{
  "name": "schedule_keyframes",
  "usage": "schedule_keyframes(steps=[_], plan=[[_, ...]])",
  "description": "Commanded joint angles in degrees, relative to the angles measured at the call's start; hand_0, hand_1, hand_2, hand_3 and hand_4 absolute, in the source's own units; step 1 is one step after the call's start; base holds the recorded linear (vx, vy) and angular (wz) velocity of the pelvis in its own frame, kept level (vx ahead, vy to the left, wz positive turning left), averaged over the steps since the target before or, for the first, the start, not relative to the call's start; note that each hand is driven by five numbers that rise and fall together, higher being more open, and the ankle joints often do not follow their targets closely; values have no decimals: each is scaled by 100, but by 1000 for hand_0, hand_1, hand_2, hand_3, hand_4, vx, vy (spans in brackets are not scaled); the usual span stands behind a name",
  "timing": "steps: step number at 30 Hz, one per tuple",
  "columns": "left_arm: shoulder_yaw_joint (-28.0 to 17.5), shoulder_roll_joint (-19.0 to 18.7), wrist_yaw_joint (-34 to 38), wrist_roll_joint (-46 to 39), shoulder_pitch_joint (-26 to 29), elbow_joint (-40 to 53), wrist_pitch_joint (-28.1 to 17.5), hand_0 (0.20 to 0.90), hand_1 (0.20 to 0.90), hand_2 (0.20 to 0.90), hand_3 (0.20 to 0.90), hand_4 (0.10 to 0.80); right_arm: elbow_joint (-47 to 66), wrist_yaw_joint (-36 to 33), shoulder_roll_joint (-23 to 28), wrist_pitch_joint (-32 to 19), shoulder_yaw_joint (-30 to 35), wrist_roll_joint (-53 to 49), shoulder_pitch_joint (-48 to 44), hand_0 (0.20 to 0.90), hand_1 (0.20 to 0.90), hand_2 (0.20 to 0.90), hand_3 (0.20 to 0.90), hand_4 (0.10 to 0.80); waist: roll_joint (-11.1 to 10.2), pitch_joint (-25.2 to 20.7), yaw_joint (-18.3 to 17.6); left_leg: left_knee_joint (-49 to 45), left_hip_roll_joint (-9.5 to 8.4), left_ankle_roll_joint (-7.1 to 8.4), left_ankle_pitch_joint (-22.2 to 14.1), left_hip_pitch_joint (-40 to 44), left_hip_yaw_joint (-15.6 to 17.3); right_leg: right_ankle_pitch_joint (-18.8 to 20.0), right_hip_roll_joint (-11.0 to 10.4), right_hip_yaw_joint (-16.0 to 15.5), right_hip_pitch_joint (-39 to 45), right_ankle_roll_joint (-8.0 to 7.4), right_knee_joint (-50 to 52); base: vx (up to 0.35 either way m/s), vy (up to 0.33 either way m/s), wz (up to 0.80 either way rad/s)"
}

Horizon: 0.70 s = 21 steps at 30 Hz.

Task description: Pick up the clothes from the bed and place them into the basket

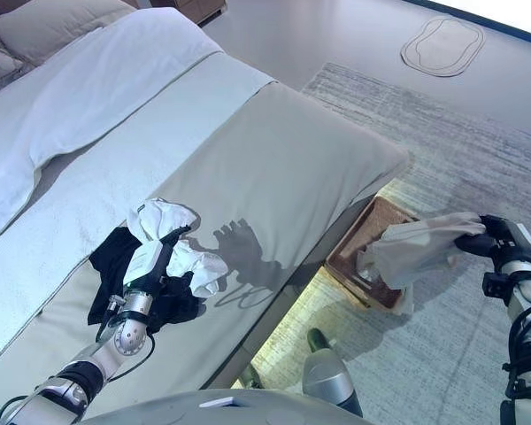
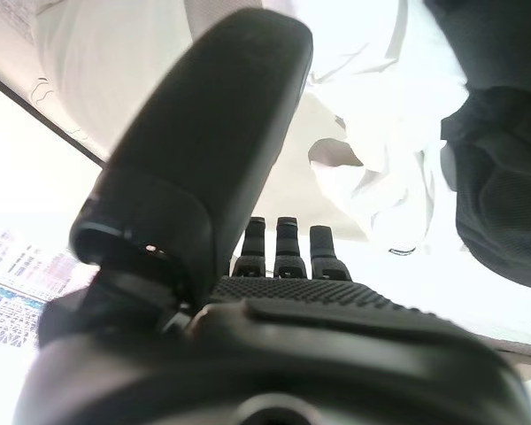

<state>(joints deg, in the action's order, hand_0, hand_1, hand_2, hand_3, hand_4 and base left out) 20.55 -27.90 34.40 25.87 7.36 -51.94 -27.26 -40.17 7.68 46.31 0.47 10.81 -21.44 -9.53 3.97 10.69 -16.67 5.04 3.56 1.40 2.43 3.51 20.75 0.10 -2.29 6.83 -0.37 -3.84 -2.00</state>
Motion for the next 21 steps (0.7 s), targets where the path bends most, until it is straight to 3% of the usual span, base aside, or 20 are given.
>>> schedule_keyframes(steps=[1,9,10,11,16,21], plan=[[-30,-296,227,-275,353,318,-234,900,900,900,900,800,511,-206,572,-281,37,-25,-621,300,300,300,200,100,-248,-477,186,-719,-40,-57,-878,61,-209,298,-66,-218,-583,-261,416,7,5,4],[-27,-236,299,-257,347,326,-154,900,900,900,900,800,72,-341,383,-4,50,164,-383,300,300,300,200,100,-278,-452,205,-649,-3,-49,-832,111,-185,305,-66,-270,-534,-255,395,-2,-5,6],[-22,-236,298,-253,350,326,-143,900,900,900,900,800,25,-367,368,5,51,220,-373,512,512,512,447,347,-279,-447,210,-638,-2,-50,-824,116,-189,305,-63,-271,-528,-255,395,0,0,0],[8,-236,319,-265,369,318,-109,900,900,900,900,800,-145,-498,343,43,41,377,-357,900,900,900,900,800,-277,-434,219,-615,0,-54,-814,124,-204,301,-53,-268,-519,-255,400,0,0,0],[-6,-249,339,-225,402,325,-105,900,900,900,900,800,-569,-71,321,417,-39,395,-308,900,900,900,900,800,-292,-406,239,-610,5,-55,-801,135,-225,308,-56,-265,-509,-252,400,0,0,0],[-13,-296,279,-229,448,329,-130,900,900,900,900,800,-785,109,417,443,-17,411,-385,900,900,900,900,800,-319,-412,249,-618,13,-53,-806,149,-228,306,-57,-259,-483,-246,398,0,0,0]])
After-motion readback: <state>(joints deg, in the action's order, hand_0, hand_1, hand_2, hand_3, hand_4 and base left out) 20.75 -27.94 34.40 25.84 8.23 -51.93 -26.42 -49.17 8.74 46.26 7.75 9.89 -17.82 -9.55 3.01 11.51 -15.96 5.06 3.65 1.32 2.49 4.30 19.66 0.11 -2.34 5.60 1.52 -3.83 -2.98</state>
